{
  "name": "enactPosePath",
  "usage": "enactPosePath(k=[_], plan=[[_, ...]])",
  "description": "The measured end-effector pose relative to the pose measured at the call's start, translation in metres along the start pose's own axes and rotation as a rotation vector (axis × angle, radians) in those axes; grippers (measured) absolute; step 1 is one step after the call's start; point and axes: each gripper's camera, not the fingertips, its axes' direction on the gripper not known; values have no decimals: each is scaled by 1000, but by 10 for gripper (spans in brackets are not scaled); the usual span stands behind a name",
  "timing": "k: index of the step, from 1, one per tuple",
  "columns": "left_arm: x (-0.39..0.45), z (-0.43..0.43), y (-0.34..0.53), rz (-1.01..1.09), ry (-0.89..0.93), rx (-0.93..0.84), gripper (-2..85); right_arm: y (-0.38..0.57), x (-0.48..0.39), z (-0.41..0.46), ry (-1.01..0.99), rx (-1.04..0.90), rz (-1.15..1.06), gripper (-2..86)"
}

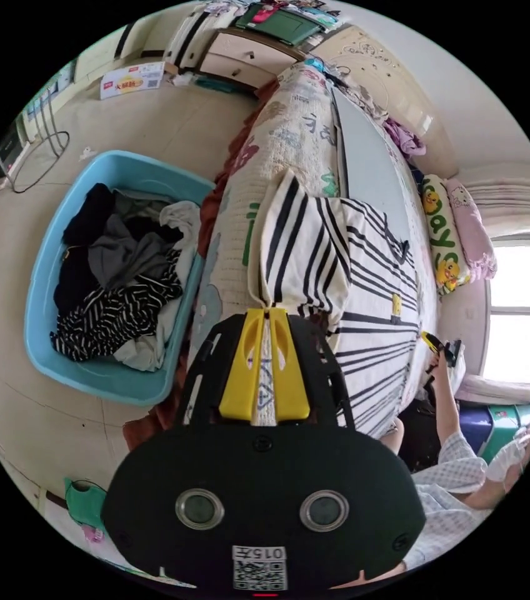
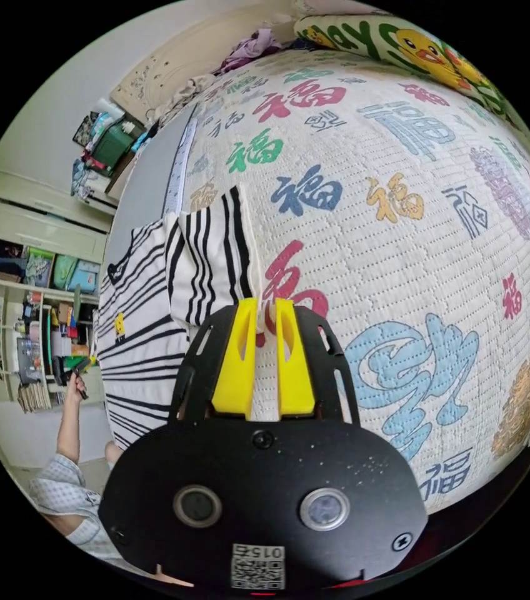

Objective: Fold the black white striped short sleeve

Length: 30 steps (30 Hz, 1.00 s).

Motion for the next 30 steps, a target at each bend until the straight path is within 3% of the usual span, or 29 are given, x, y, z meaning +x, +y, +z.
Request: enactPosePath(k=[3, 5, 7, 12, 15, 18, 20, 23, 27, 30], plan=[[-28, -19, -3, -42, 47, 73, 68, -20, 6, -5, -94, 92, 15, 82], [-50, -40, -5, -102, 148, 264, 82, -34, 5, 1, -106, 124, 19, 96], [-59, -41, -14, -128, 222, 347, 92, -52, -5, 19, -100, 122, 6, 113], [-52, -8, -62, -124, 155, 299, 117, -76, -39, 66, -55, 84, -31, 136], [-50, 10, -81, -108, 207, 311, 117, -81, -54, 78, 29, 94, -21, 120], [-43, 25, -89, -67, 172, 236, 52, -80, -68, 81, 48, 95, -87, 66], [-37, 14, -75, -23, 122, 314, 7, -78, -79, 84, -28, 67, -169, 23], [-60, -15, -31, -108, 93, 518, 0, -70, -86, 84, 130, 73, -142, 8], [-101, -16, -2, -256, -1, 462, 9, -58, -59, 67, 194, 125, 33, 10], [-121, -19, 27, -241, 137, 486, 37, -37, -53, 61, 159, 120, 42, 26]])
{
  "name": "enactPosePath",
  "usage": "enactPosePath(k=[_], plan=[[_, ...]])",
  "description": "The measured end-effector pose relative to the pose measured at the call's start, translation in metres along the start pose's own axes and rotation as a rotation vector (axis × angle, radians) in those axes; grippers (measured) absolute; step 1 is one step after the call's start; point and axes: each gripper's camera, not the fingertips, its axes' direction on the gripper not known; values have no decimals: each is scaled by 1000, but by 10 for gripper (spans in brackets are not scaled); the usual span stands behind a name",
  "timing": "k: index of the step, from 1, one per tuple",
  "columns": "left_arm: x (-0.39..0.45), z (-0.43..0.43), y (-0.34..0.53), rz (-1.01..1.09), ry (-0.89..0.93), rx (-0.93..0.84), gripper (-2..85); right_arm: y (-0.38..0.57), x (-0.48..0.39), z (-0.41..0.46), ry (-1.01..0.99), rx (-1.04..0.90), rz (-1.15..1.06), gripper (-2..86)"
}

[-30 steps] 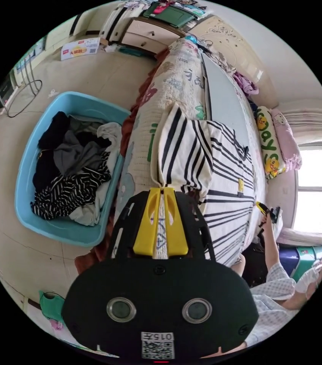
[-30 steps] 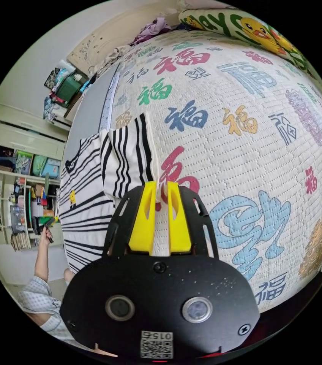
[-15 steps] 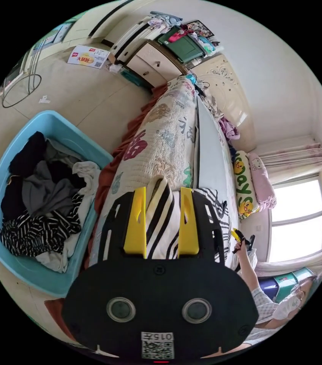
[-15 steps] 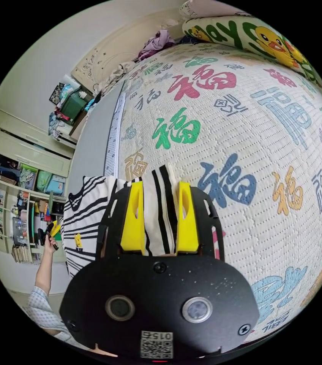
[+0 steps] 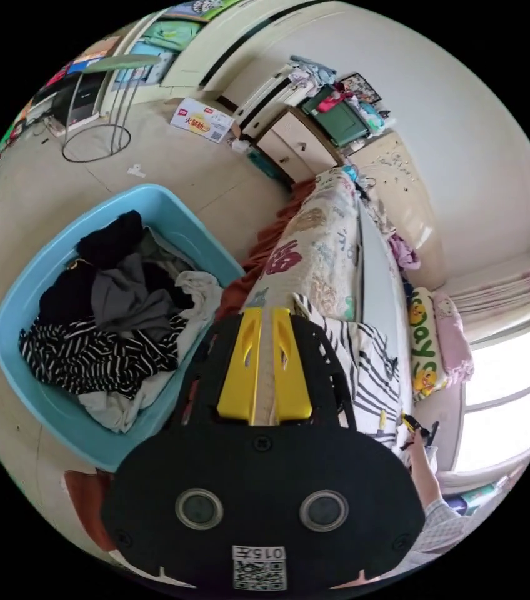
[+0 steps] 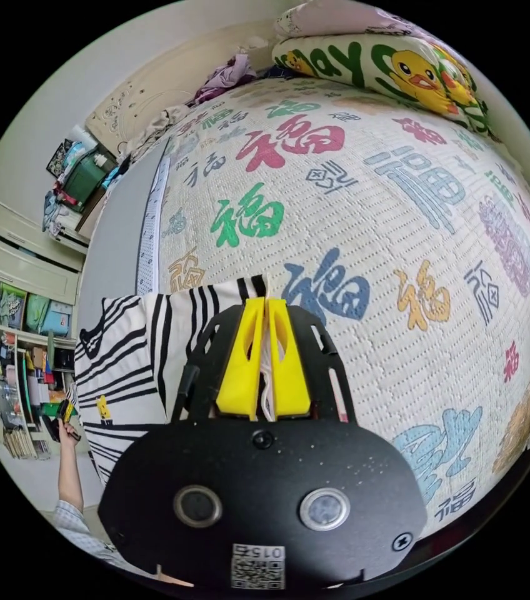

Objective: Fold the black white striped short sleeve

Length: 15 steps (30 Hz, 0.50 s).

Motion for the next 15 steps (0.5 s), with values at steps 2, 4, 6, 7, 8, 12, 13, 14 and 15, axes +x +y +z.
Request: enactPosePath(k=[2, 4, 6, 7, 8, 12, 13, 14, 15], plan=[[-13, -2, 15, -1, 110, -114, 79, 15, 7, -7, -15, -21, -4, 51], [-15, 2, 27, 23, 141, -215, 93, 39, 23, -21, -72, -15, -13, 77], [-9, 6, 38, 70, 151, -299, 83, 59, 35, -30, -121, -28, -25, 87], [-2, 8, 45, 103, 128, -340, 56, 72, 41, -34, -141, -54, -45, 90], [6, 4, 53, 133, 75, -345, 14, 78, 42, -35, -146, -71, -52, 91], [15, -28, 76, 137, 92, -265, -2, 107, 44, -41, -175, -148, -95, 86], [13, -40, 85, 122, 106, -240, -3, 110, 42, -40, -189, -178, -111, 79], [11, -49, 95, 108, 108, -226, -4, 112, 41, -39, -192, -192, -117, 75], [9, -52, 99, 103, 106, -229, -5, 115, 39, -40, -194, -202, -122, 65]])
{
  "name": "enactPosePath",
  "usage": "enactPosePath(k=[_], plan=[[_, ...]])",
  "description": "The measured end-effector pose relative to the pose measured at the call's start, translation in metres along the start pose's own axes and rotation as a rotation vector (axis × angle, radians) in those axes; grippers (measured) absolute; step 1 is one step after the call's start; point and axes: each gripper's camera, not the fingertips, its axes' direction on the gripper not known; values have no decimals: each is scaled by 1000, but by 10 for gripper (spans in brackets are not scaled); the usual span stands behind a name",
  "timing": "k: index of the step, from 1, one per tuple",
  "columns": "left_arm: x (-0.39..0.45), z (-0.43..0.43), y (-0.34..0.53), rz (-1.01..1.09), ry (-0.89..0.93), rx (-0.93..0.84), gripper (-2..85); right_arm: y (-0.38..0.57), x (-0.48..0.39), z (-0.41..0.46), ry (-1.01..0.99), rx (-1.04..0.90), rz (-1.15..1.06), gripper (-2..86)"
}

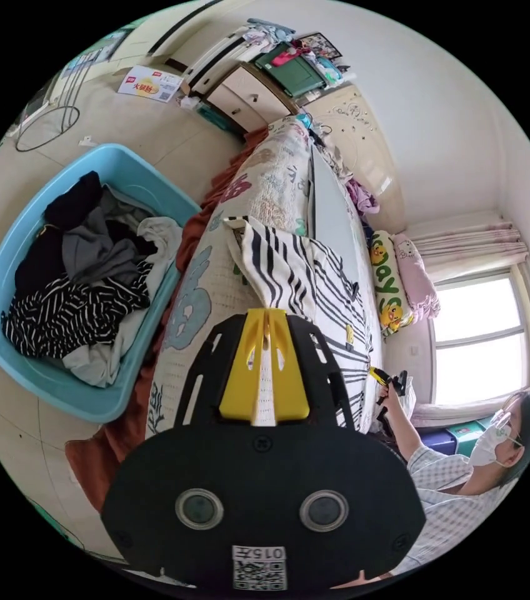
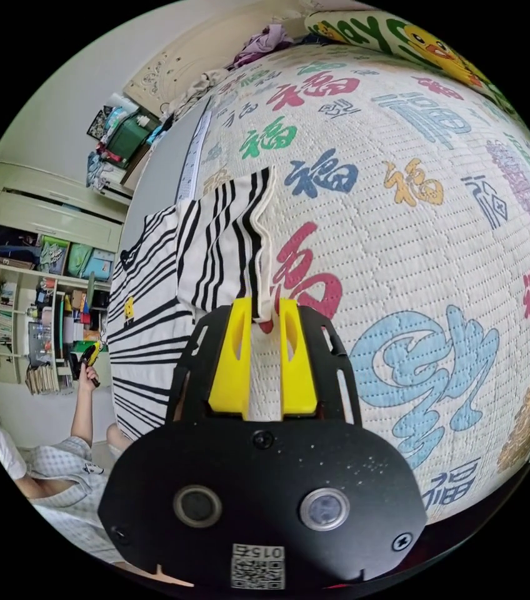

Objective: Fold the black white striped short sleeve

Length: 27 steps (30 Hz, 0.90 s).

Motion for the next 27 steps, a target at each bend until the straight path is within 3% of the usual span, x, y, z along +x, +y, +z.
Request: enactPosePath(k=[8, 13, 17, 20, 24, 25, 27], plan=[[-15, 12, 50, -80, -34, -59, -5, 32, -20, -12, 45, 9, 2, 10], [5, -14, 78, -35, -92, -36, -3, 71, -33, -35, 224, 1, 45, 21], [71, -86, 151, 211, -285, 192, 8, 148, -65, -76, 197, 144, -57, 22], [139, -135, 239, 453, -420, 433, 32, 255, -130, -123, 357, 425, -223, 17], [173, -151, 342, 511, -373, 721, 52, 401, -194, -144, 491, 695, -294, 17], [174, -145, 360, 534, -306, 672, 52, 424, -199, -138, 471, 650, -322, 24], [168, -123, 360, 413, -247, 390, 56, 440, -193, -124, 438, 510, -261, 49]])
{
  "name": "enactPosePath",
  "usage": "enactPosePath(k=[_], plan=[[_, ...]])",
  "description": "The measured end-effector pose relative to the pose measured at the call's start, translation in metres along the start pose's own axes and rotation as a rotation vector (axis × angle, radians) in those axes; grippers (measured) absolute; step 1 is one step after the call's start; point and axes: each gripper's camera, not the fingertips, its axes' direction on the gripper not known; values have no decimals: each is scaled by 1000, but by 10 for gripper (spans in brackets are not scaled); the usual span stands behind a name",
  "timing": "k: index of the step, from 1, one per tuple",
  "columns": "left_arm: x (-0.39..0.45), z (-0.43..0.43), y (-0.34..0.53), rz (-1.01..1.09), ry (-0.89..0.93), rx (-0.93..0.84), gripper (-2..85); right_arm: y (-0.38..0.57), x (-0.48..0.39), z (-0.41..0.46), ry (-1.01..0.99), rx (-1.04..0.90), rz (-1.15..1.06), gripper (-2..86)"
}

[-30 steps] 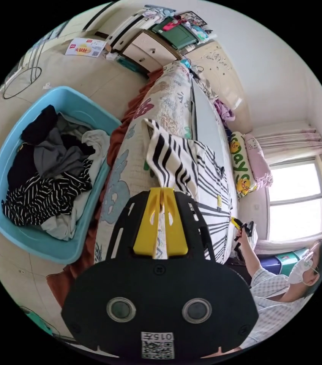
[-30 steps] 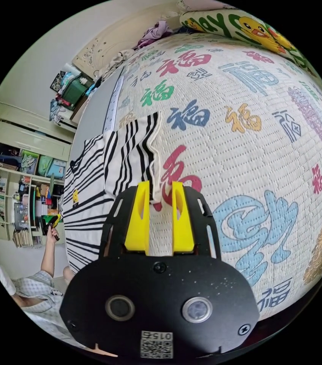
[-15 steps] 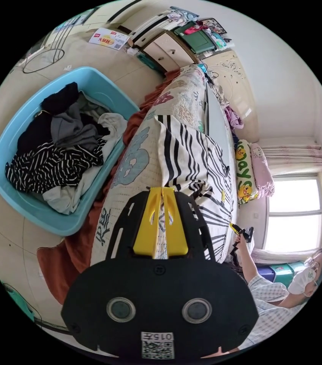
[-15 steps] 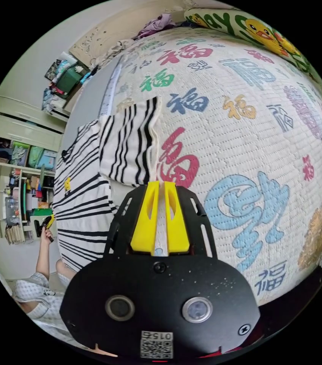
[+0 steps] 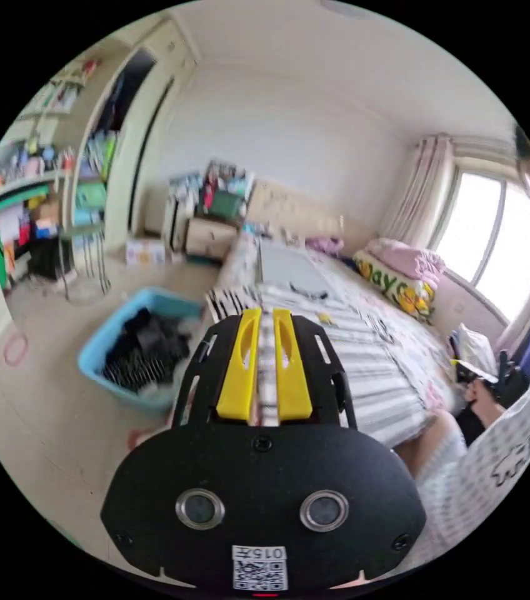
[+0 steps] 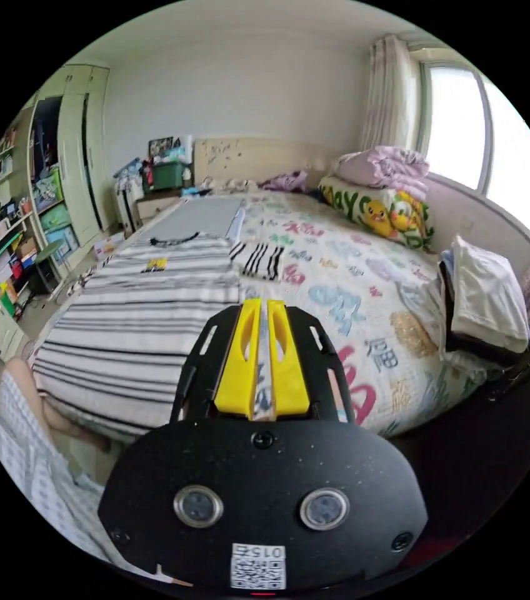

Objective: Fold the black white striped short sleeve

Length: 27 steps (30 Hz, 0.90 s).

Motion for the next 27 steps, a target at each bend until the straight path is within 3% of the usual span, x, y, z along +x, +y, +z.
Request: enactPosePath(k=[2, 7, 15, 27], plan=[[-4, 35, 25, -129, 87, -300, 69, 17, 9, 14, -77, -131, 84, 77], [-11, 59, 74, -273, 40, -424, 100, 35, 53, 51, -227, -340, 323, 110], [7, 89, 75, -248, -25, -560, 79, 26, 35, 117, -265, -667, 242, 91], [43, 78, 82, -200, -29, -523, -5, 38, 60, 103, -324, -579, 387, -1]])
